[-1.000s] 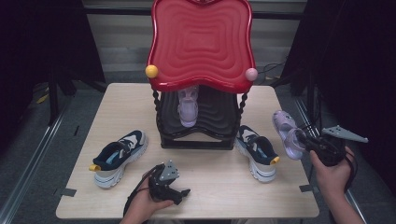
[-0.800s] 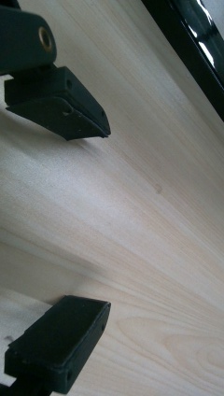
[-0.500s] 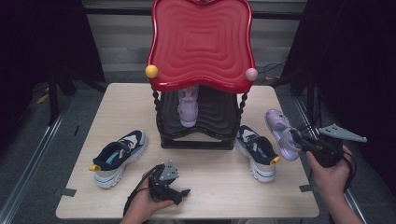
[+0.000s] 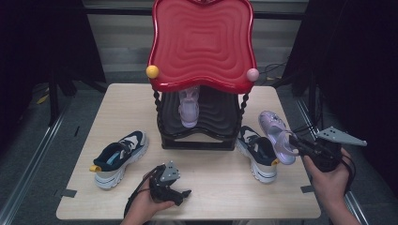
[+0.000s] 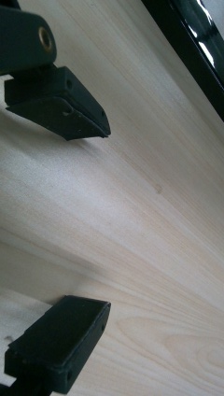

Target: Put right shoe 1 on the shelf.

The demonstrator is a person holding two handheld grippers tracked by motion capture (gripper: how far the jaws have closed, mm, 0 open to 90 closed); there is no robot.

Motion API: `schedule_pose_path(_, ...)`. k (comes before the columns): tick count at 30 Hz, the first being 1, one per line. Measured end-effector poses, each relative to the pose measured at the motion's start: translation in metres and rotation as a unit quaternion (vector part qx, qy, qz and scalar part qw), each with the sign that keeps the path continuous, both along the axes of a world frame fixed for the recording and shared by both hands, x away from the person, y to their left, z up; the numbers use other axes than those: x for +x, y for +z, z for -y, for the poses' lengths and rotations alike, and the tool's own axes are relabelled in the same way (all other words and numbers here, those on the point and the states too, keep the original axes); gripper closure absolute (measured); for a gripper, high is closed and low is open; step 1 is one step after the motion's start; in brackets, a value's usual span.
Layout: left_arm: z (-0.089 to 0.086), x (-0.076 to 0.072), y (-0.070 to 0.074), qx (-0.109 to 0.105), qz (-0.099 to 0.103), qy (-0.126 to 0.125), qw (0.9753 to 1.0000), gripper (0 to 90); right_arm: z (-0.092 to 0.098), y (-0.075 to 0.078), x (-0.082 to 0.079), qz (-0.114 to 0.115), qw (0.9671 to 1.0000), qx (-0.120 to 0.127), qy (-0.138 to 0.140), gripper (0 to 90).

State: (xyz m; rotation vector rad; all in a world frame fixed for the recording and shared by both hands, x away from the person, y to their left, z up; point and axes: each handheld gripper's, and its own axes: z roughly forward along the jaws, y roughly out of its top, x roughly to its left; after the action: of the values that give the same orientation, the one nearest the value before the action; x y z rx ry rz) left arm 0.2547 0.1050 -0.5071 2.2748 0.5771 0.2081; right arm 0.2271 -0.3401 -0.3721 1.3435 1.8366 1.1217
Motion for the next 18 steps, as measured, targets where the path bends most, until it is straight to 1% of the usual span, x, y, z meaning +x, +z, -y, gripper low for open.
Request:
schedule_pose_path(1,0.000,0.000,0.000,-0.003,-0.001,0.002,1.0000,13.1,-0.001,0.001,-0.001,0.005,1.0000,-0.001,0.004,82.1)
schedule_pose_path(2,0.000,0.000,0.000,0.000,0.000,0.000,1.0000,13.1,-0.003,0.001,-0.002,0.007,1.0000,0.002,0.006,82.1)
schedule_pose_path(6,0.000,0.000,0.000,0.000,0.000,0.000,1.0000,13.1,-0.009,0.002,-0.006,0.016,0.9998,0.006,0.014,82.2)
schedule_pose_path(8,0.000,0.000,0.000,-0.002,0.000,0.002,1.0000,13.1,-0.013,0.002,-0.009,0.017,0.9996,0.011,0.018,82.2)
schedule_pose_path(12,0.000,0.000,0.000,0.000,0.000,0.000,1.0000,13.1,-0.018,0.003,-0.014,0.029,0.9992,0.008,0.027,82.2)
schedule_pose_path(13,0.000,0.000,0.000,0.000,0.000,0.000,1.0000,13.1,-0.020,0.003,-0.015,0.029,0.9991,0.014,0.027,82.3)
schedule_pose_path(16,0.000,0.000,0.000,-0.002,0.000,0.001,1.0000,13.1,-0.023,0.002,-0.018,0.028,0.9989,0.015,0.034,82.3)
schedule_pose_path(18,0.000,0.000,0.000,-0.003,-0.001,0.002,1.0000,13.1,-0.026,0.002,-0.020,0.032,0.9987,0.015,0.038,82.3)
